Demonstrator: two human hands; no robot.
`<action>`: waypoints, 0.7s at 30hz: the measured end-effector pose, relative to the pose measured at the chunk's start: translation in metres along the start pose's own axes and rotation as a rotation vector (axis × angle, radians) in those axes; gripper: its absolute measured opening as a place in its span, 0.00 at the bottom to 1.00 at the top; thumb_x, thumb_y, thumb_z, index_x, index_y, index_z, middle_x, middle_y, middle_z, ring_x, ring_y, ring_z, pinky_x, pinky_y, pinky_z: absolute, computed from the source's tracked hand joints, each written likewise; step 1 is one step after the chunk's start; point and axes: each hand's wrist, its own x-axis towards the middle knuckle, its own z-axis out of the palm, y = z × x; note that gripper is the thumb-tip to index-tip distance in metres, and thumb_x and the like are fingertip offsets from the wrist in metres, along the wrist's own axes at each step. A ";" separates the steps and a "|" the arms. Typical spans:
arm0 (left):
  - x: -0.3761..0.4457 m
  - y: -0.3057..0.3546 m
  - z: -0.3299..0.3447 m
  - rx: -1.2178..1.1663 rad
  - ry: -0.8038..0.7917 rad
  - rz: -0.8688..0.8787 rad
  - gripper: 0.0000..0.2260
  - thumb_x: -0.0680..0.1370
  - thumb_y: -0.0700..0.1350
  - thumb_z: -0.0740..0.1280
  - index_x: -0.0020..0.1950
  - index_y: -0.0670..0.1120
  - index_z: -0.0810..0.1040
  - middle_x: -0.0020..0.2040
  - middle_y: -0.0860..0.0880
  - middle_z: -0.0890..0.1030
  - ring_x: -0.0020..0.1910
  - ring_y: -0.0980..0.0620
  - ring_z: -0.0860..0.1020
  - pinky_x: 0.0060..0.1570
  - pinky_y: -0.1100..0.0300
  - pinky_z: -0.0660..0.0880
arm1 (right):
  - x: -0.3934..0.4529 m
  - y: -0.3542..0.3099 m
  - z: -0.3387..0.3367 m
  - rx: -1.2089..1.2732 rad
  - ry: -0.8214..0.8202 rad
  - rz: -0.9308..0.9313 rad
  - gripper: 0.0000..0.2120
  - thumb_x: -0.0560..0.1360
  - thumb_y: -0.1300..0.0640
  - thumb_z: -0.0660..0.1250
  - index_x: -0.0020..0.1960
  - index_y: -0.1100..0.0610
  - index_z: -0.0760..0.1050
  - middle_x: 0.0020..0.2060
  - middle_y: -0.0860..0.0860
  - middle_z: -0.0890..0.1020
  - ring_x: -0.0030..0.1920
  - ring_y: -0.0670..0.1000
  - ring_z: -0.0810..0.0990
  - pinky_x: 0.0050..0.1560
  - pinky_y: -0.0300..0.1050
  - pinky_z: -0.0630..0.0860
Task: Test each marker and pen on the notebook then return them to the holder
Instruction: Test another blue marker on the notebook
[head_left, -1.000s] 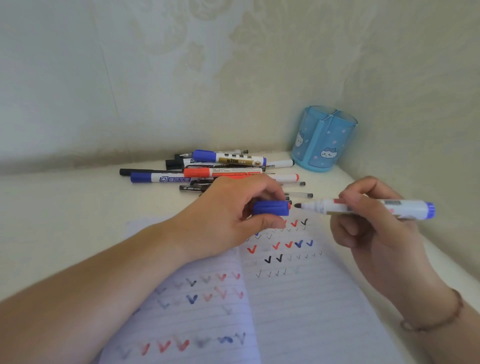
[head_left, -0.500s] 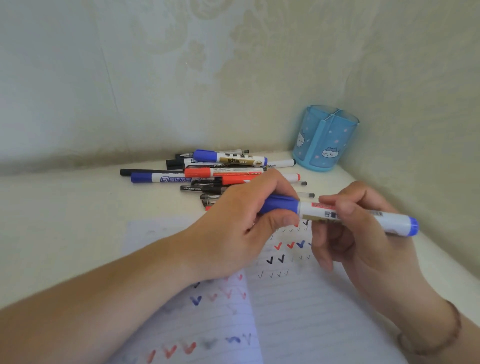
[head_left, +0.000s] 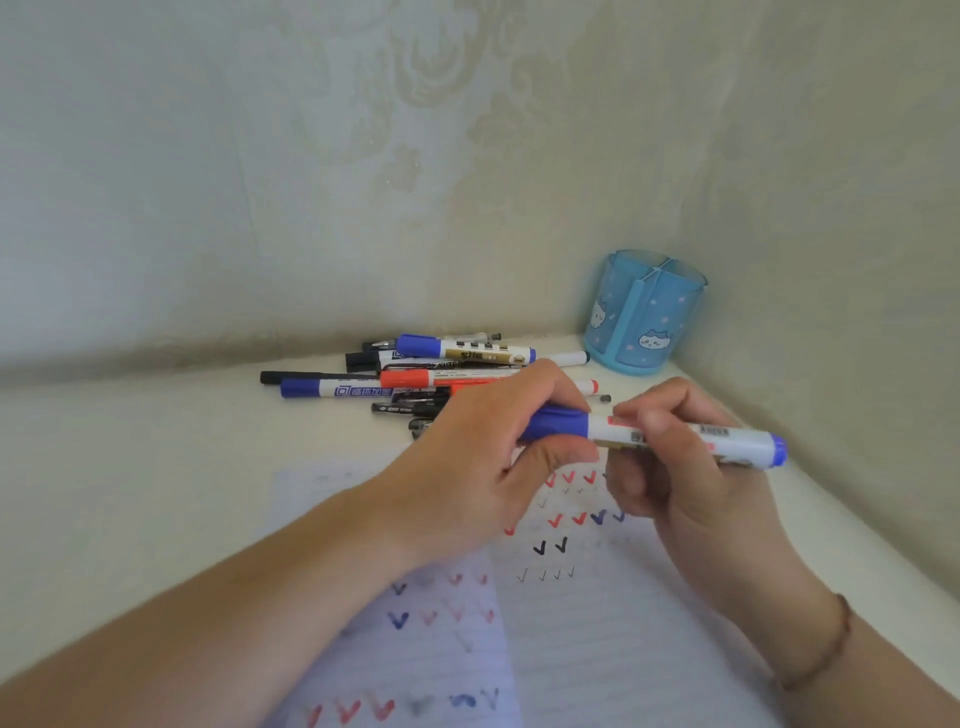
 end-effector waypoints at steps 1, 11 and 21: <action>0.003 0.000 -0.002 0.016 0.025 0.001 0.09 0.78 0.52 0.66 0.52 0.48 0.76 0.36 0.61 0.74 0.34 0.63 0.73 0.35 0.74 0.65 | 0.004 -0.001 -0.004 0.032 0.013 0.000 0.19 0.61 0.39 0.76 0.40 0.51 0.76 0.21 0.49 0.68 0.22 0.49 0.62 0.26 0.38 0.60; 0.008 -0.024 -0.061 0.191 -0.127 -0.205 0.18 0.79 0.59 0.62 0.68 0.56 0.71 0.54 0.66 0.74 0.47 0.68 0.73 0.47 0.72 0.67 | 0.006 -0.025 -0.014 -0.311 0.309 0.032 0.06 0.76 0.59 0.69 0.40 0.53 0.78 0.29 0.56 0.80 0.24 0.51 0.72 0.23 0.38 0.65; -0.167 -0.005 -0.252 0.638 -0.114 -0.528 0.10 0.80 0.55 0.63 0.57 0.53 0.78 0.50 0.55 0.81 0.45 0.54 0.78 0.48 0.56 0.76 | 0.013 -0.079 0.153 -0.418 -0.175 -0.070 0.06 0.74 0.58 0.71 0.39 0.58 0.78 0.22 0.52 0.78 0.22 0.50 0.70 0.24 0.36 0.67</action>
